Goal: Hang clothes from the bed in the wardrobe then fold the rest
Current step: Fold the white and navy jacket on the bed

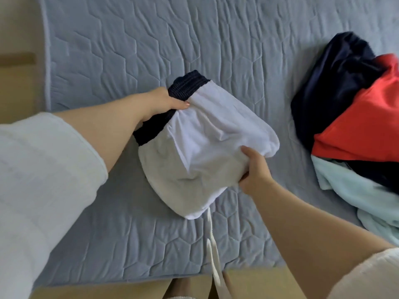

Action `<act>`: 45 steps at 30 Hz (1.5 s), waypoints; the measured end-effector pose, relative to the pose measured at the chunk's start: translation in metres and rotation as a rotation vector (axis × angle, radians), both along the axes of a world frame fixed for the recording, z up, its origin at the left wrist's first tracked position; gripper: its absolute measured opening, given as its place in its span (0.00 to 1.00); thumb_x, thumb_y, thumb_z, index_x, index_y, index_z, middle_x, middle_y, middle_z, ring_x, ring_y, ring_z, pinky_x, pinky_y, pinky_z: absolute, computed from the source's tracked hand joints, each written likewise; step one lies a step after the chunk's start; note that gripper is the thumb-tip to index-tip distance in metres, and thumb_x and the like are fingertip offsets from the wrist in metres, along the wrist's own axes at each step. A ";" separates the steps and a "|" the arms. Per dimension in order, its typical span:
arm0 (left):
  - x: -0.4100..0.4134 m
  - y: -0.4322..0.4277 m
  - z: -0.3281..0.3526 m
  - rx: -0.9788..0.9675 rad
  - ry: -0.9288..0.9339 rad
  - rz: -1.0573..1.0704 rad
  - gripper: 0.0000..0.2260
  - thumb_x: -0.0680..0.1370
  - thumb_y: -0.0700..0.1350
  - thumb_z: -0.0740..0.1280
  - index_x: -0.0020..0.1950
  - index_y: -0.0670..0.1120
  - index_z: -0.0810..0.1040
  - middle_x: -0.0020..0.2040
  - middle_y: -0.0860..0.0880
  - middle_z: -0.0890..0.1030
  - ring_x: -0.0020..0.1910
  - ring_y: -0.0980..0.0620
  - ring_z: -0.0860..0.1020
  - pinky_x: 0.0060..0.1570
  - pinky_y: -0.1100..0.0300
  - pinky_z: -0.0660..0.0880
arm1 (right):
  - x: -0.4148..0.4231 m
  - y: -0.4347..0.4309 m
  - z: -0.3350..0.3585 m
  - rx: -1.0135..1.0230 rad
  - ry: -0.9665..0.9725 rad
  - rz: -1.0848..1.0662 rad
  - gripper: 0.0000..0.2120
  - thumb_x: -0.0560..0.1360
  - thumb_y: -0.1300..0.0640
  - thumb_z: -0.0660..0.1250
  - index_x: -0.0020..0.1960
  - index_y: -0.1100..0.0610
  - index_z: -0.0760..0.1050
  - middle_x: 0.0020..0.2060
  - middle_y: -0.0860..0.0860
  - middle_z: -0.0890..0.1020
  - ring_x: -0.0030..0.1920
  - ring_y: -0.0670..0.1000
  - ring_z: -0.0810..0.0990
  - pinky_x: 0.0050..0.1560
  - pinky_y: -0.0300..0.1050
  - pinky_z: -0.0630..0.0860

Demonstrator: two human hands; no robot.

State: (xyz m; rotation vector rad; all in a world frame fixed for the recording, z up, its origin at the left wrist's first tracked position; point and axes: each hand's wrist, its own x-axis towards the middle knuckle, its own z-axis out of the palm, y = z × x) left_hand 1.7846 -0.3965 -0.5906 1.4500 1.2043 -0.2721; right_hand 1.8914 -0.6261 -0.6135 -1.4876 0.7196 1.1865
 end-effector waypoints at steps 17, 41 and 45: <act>-0.085 -0.044 0.033 0.026 -0.028 0.353 0.21 0.71 0.50 0.72 0.61 0.47 0.74 0.49 0.55 0.75 0.48 0.56 0.73 0.50 0.64 0.66 | 0.057 0.018 0.055 -0.130 -0.319 0.303 0.11 0.68 0.48 0.72 0.40 0.50 0.72 0.40 0.45 0.75 0.41 0.48 0.72 0.35 0.41 0.64; -0.126 -0.123 -0.086 0.069 -0.004 0.775 0.06 0.71 0.40 0.72 0.44 0.49 0.78 0.42 0.50 0.80 0.40 0.50 0.77 0.37 0.59 0.73 | 0.029 -0.039 -0.061 -0.273 -0.563 0.549 0.13 0.75 0.56 0.64 0.36 0.57 0.63 0.32 0.50 0.68 0.38 0.52 0.66 0.32 0.43 0.63; -0.134 -0.123 -0.109 0.150 0.335 0.597 0.15 0.70 0.49 0.73 0.54 0.47 0.74 0.57 0.44 0.76 0.55 0.43 0.75 0.55 0.47 0.75 | 0.032 -0.042 -0.075 -0.307 -0.503 0.694 0.12 0.75 0.54 0.63 0.38 0.57 0.64 0.35 0.50 0.69 0.38 0.53 0.69 0.34 0.44 0.64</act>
